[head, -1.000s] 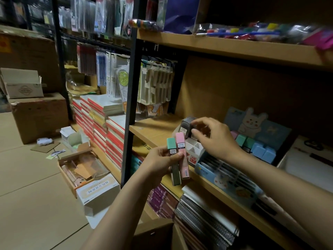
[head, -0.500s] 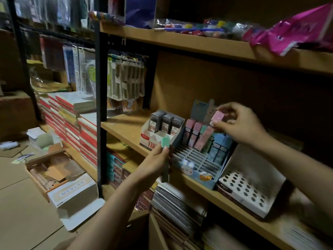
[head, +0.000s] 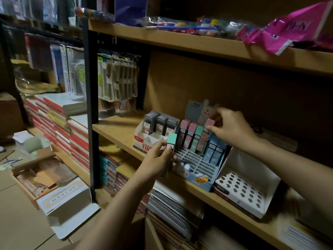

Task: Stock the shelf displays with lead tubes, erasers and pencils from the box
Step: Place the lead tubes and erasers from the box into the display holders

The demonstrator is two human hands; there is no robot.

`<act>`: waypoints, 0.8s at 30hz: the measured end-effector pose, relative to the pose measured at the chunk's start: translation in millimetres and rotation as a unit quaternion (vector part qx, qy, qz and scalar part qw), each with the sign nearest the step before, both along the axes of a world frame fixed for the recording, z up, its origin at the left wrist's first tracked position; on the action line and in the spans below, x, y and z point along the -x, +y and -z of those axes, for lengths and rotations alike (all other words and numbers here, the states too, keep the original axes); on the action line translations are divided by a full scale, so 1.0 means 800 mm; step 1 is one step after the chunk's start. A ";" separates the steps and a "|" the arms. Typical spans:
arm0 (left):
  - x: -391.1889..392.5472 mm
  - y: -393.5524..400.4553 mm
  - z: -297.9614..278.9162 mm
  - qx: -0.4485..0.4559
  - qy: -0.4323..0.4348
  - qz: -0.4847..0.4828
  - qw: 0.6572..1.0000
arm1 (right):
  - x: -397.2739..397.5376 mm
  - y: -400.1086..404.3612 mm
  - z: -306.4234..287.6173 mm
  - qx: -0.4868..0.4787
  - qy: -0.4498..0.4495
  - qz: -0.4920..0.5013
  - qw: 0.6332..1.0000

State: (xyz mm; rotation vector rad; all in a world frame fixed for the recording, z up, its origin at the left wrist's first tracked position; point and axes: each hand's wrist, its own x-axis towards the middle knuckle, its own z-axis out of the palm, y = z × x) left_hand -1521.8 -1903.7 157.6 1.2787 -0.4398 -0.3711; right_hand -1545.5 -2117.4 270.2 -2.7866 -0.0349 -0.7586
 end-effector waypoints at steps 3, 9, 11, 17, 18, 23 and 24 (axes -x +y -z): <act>-0.001 -0.001 0.000 -0.007 0.021 -0.008 1.000 | -0.005 0.002 0.001 0.015 0.006 0.008 1.000; -0.001 0.000 0.006 -0.045 0.029 -0.030 0.998 | -0.019 0.014 0.004 0.005 -0.005 0.001 1.000; -0.003 0.001 0.010 -0.048 0.036 -0.046 0.997 | -0.025 0.022 0.004 -0.017 -0.017 -0.005 1.000; -0.006 0.004 0.019 -0.018 0.067 -0.065 0.996 | -0.046 0.044 0.014 -0.007 -0.039 -0.021 0.999; -0.007 0.005 0.019 -0.015 0.070 -0.063 0.995 | -0.049 0.045 0.016 -0.002 -0.035 -0.017 0.999; -0.011 0.006 0.020 -0.007 0.079 -0.060 0.995 | -0.058 0.049 0.023 0.010 -0.027 -0.002 1.000; -0.011 0.005 0.021 -0.008 0.078 -0.061 0.995 | -0.059 0.050 0.023 0.007 -0.026 -0.006 1.000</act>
